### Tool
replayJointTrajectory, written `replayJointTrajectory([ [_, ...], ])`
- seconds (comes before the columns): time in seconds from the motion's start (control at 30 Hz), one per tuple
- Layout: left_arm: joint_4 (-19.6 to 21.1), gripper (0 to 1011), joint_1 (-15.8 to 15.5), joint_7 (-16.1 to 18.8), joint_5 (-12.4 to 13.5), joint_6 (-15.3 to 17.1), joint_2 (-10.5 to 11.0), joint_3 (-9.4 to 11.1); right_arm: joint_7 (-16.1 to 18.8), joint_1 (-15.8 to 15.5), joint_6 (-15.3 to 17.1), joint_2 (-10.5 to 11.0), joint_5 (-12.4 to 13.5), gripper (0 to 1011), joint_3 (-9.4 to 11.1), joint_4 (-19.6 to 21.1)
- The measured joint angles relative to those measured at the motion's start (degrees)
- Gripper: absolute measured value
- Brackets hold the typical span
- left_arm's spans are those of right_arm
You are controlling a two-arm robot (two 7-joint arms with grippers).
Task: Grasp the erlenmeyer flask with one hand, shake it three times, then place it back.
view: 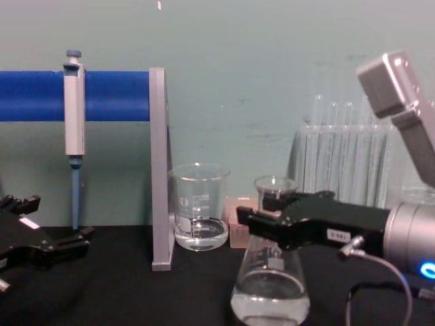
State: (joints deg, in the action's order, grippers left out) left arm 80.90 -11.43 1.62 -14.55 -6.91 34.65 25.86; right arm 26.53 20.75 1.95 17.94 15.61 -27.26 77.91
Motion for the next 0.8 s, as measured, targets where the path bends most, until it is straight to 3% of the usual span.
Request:
replayJointTrajectory([
  [0.23, 0.0, 1001, 0.0, 0.0, 0.0, 0.0, 0.0, 0.0, -1.8, -1.4, 3.8, 2.1, 0.6, 449, 1.9, 6.7],
  [0.8, 0.0, 1001, 0.0, 0.0, 0.0, 0.0, 0.0, 0.0, -3.7, -3.1, 6.2, 5.7, 2.0, 449, 5.6, 14.9],
])
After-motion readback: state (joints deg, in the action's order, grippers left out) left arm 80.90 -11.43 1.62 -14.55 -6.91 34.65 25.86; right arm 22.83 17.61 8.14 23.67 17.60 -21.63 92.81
